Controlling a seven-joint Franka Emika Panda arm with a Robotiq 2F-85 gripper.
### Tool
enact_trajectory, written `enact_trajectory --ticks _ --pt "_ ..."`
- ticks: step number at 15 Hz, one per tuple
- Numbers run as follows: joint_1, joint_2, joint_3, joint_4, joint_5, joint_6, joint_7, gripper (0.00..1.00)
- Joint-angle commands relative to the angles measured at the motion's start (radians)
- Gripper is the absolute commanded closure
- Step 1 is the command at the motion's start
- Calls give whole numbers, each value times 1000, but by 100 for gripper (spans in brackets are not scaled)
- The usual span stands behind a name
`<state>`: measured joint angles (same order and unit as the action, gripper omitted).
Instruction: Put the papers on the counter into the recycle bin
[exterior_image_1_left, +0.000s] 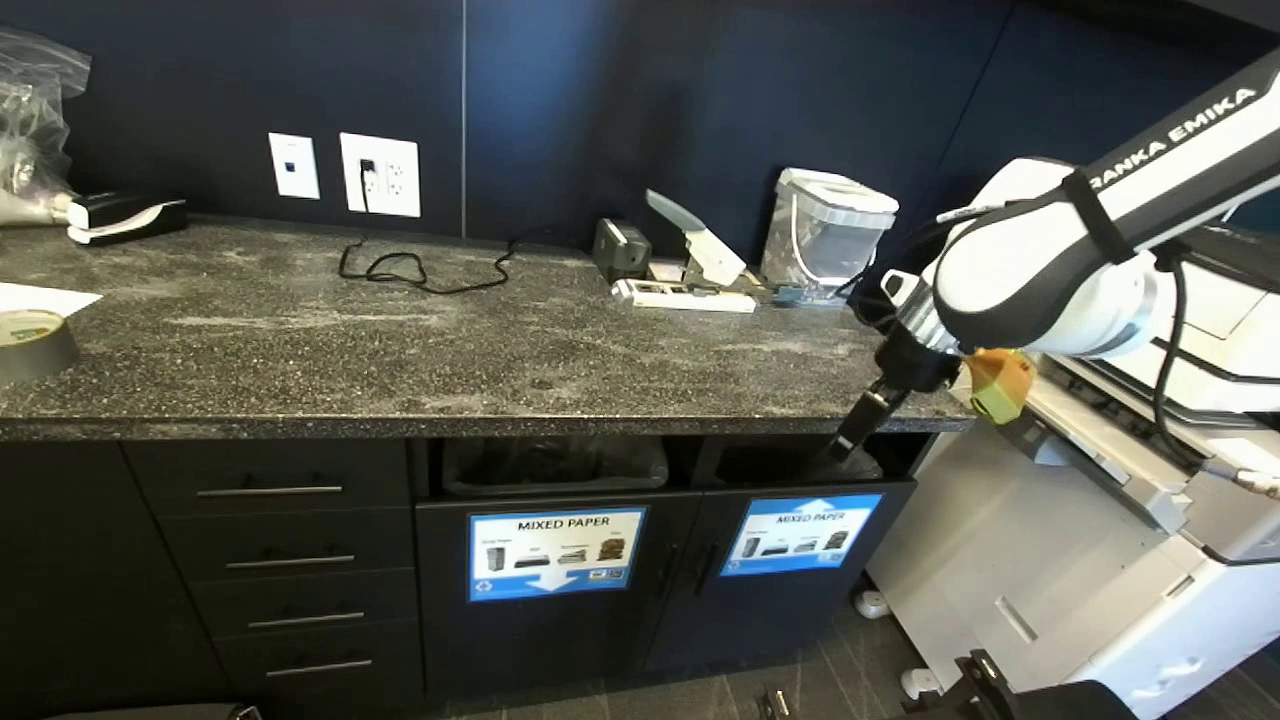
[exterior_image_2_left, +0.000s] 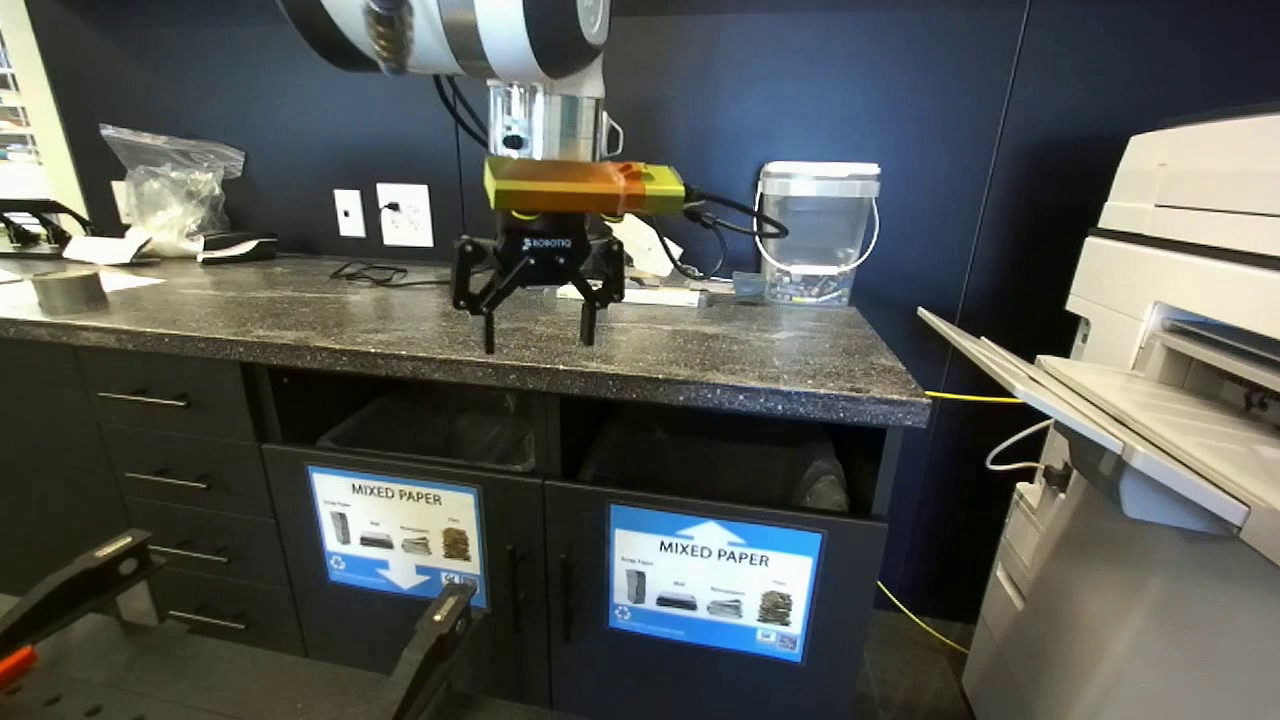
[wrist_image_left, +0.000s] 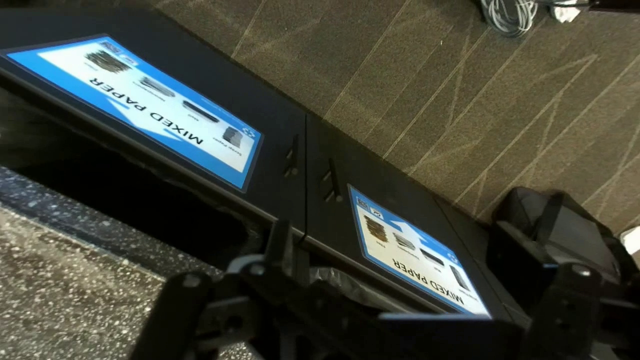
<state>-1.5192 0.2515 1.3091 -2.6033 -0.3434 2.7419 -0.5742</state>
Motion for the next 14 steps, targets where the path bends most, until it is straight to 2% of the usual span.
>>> enact_trajectory --ticks 1,4,7,11,14 --pt "-212 -76 239 62 73 -117 -32 0" --pt "-385 -87 414 128 25 -220 18 0" --pt "-556 -40 574 194 -96 -350 112 0" --pt "-758 114 790 248 -339 -603 295 0" --pt "-875 280 957 237 -419 -844 350 0"
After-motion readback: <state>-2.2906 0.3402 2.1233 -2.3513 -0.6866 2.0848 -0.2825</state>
